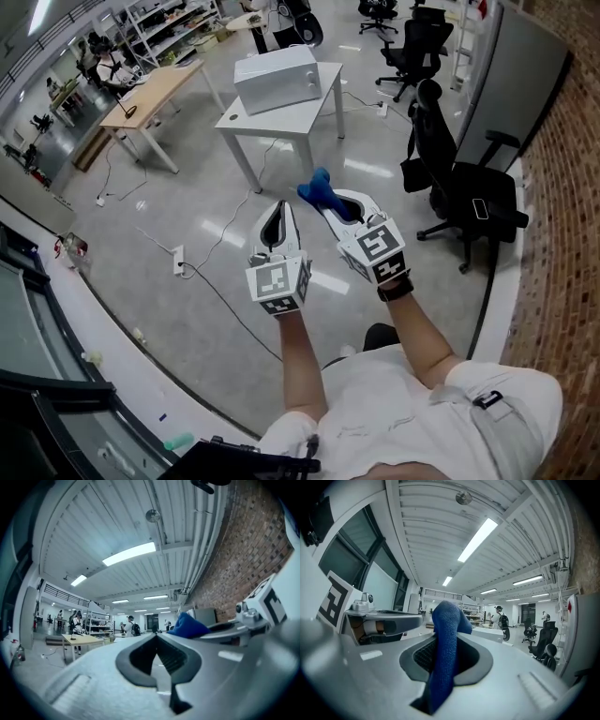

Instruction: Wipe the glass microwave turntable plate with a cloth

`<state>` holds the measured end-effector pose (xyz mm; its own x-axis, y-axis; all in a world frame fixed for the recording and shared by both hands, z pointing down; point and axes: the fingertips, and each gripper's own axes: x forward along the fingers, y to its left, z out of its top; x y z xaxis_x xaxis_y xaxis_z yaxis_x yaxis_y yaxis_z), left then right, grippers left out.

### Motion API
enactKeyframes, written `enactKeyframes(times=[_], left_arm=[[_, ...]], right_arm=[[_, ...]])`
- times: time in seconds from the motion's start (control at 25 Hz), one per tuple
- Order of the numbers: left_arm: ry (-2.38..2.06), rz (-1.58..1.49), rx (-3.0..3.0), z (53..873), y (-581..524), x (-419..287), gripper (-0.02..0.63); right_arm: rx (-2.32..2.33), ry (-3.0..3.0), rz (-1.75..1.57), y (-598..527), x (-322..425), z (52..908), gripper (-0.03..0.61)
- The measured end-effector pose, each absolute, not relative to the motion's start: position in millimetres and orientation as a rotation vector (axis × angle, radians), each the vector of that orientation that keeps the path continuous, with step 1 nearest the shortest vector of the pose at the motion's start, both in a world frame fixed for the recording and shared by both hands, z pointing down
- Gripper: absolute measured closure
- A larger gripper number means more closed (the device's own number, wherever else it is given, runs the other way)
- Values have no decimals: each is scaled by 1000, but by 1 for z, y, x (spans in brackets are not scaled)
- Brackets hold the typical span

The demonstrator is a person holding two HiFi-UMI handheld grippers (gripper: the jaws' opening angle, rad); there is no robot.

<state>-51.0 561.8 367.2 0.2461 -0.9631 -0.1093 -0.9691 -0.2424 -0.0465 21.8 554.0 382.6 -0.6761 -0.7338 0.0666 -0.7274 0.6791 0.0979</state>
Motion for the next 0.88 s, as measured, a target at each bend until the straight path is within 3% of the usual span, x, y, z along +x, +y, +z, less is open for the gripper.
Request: enactKeyframes(times=[0.48,0.88], left_arm=[[1968,-38,-2241,382,426,-73,615],[1960,-119,-2233,357,287,-21,618]], right_arm=[[1153,-2832,-97,424,15,390,517],[1235,-2790,-140,279,59,361,522]])
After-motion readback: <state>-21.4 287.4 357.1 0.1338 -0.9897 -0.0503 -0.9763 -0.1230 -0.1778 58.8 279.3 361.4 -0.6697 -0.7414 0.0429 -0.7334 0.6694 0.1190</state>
